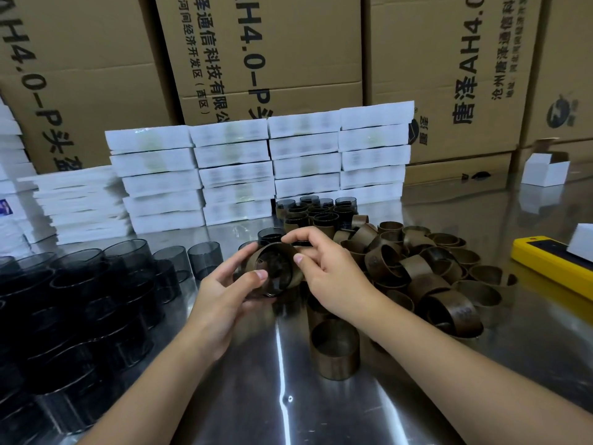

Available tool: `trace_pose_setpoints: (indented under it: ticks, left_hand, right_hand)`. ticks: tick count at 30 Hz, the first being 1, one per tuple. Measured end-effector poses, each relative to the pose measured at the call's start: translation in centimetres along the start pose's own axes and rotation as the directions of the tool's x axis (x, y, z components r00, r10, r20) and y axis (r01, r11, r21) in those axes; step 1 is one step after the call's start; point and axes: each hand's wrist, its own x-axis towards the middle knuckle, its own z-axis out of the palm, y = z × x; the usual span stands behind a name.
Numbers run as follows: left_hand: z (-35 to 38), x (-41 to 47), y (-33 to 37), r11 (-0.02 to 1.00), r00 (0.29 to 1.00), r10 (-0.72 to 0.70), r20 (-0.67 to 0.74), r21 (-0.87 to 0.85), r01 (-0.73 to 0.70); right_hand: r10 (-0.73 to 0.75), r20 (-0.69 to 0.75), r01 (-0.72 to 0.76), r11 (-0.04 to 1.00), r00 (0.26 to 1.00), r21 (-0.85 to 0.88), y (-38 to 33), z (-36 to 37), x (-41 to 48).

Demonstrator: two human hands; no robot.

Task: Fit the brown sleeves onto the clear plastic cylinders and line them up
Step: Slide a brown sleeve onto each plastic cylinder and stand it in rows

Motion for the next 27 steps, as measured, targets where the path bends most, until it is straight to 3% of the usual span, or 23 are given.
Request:
trace_pose_setpoints:
  ticks: [10, 20, 23, 27]
  left_hand:
    - [0.1, -0.2, 0.3, 1.0, 1.0, -0.004, 0.015, -0.007, 0.004]
    - [-0.1, 0.0, 0.7, 0.99, 0.992, -0.052, 0.114, -0.121, 0.066]
    - [0.0, -0.1, 0.9, 0.973, 0.974, -0.077, 0.215, -0.196, 0.12]
    - [0.1, -0.3, 1.1, 0.952, 0.949, -0.09, 0.301, -0.254, 0.17]
  right_hand:
    - [0.033, 0.034, -0.035, 0.997, 0.999, 0.067, 0.2, -0.2, 0.2]
    - [0.079, -0.008, -0.074, 0.965, 0.997, 0.252, -0.3, -0.5, 0.6]
    - [0.17, 0.016, -0.167, 0.941, 0.985, 0.294, -0.2, -0.6, 0.6]
    - [0.291, 0.191, -0.341, 0.877, 0.937, 0.338, -0.1, -0.6, 0.8]
